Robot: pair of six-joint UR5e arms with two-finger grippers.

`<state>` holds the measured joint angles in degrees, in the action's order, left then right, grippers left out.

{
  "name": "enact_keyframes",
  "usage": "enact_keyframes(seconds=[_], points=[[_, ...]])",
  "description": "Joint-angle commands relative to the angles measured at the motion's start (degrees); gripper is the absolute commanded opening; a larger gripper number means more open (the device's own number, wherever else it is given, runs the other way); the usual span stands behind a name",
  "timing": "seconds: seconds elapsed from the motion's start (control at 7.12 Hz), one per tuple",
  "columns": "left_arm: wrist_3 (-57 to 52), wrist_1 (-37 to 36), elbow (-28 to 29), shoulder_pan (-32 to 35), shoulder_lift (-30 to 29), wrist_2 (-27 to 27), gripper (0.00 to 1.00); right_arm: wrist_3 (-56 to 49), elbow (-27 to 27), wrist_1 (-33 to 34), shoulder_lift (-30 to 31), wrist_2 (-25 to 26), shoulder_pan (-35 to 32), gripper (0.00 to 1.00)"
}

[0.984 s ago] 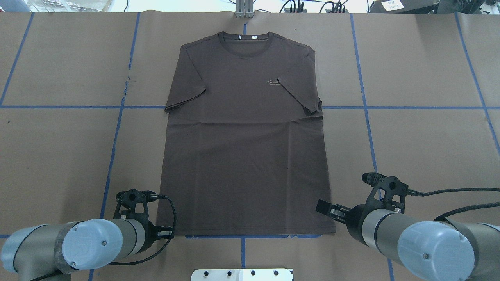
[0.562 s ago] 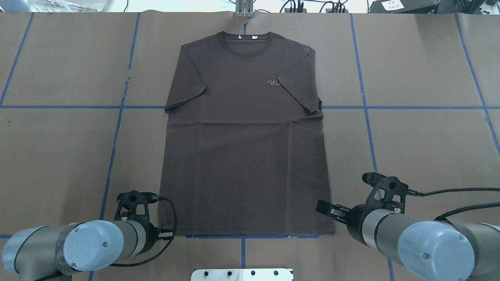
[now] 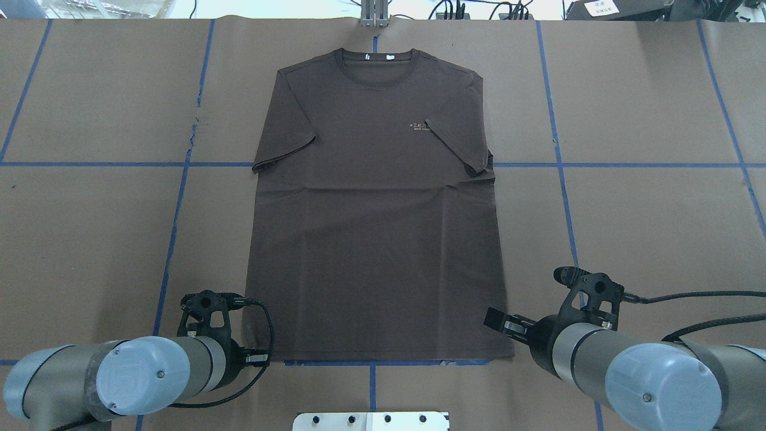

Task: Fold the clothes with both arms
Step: 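Align both grippers on the hem corners and close them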

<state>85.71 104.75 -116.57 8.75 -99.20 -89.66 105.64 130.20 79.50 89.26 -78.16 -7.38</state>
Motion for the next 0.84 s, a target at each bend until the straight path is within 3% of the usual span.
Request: enact_keyframes(seconds=[0.0, 0.28, 0.7], points=[[0.2, 0.1, -0.1, 0.4, -0.7, 0.3, 0.0, 5.1, -1.9, -0.3, -0.5, 4.2, 4.0, 0.56], [0.2, 0.2, -0.2, 0.9, -0.7, 0.8, 0.0, 5.1, -6.0, -0.3, -0.4, 5.5, 7.0, 0.59], [0.2, 0.2, -0.7, 0.9, -0.7, 2.5, 0.0, 4.4, -7.3, -0.3, -0.1, 6.2, 7.9, 0.59]])
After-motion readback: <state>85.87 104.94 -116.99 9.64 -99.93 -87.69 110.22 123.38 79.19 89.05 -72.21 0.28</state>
